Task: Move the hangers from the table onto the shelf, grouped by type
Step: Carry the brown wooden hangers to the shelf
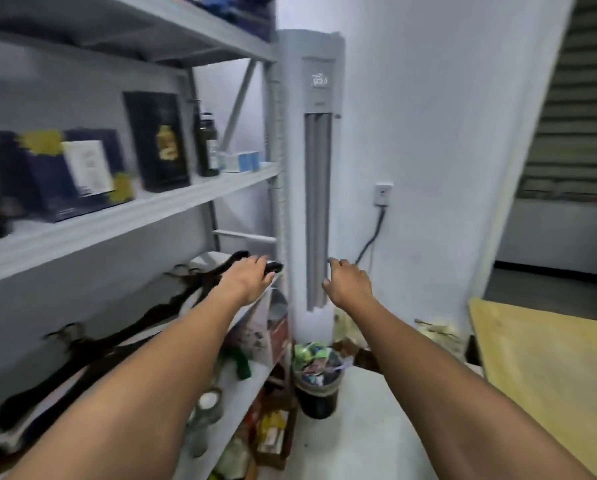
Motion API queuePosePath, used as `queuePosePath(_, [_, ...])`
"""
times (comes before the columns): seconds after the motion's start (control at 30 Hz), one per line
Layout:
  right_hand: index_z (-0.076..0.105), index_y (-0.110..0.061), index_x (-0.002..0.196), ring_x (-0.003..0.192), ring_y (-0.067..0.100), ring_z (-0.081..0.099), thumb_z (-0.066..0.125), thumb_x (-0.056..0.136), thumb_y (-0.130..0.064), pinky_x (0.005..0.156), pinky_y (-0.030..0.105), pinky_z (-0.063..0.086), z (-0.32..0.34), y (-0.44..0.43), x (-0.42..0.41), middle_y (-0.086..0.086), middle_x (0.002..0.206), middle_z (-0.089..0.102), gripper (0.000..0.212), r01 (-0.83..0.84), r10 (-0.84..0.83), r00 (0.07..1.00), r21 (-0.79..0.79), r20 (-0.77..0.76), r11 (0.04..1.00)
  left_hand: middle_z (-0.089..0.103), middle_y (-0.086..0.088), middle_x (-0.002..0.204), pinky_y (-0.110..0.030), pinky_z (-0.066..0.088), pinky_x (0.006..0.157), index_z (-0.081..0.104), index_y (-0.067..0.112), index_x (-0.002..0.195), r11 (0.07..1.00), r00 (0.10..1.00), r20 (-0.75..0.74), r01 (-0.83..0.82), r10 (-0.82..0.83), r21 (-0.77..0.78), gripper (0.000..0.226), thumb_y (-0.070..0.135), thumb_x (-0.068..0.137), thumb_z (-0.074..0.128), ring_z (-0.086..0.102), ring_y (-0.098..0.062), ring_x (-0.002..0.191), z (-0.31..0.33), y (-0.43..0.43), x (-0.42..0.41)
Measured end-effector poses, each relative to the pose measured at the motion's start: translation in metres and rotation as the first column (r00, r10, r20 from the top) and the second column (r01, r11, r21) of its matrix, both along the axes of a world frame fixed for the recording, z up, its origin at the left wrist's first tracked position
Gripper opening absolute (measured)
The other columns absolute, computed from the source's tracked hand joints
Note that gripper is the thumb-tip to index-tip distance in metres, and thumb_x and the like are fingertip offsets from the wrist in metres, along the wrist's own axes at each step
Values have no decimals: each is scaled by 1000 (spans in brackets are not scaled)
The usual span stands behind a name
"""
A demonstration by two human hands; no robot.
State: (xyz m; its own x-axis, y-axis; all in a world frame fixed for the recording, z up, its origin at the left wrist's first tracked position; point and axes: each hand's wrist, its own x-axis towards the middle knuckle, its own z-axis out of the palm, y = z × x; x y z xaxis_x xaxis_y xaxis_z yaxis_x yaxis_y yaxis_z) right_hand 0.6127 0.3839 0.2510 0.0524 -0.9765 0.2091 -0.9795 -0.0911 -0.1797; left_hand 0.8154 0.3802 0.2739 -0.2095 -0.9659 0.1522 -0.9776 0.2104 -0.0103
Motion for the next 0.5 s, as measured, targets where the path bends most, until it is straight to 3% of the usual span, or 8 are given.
queuePosePath(0.23, [34, -13, 143, 124, 30, 46, 41, 99, -29, 99, 39, 37, -20, -3, -186, 12, 137, 46, 48, 316, -315, 949, 23, -9, 949, 41, -12, 144, -38, 32, 107, 27, 11, 145, 968, 970, 5, 243, -244, 67, 51, 37, 101, 31, 39, -30, 131, -28, -64, -182])
queuePosePath(0.5, [34, -14, 142, 128, 30, 42, 42, 99, -29, 101, 39, 35, -53, 61, -346, 12, 139, 44, 46, 650, -652, 758, 95, -4, 754, 38, -12, 146, -38, 30, 107, 25, 12, 146, 826, 833, -29, 552, -553, 116, 51, 36, 102, 30, 38, -30, 131, -64, -62, -368])
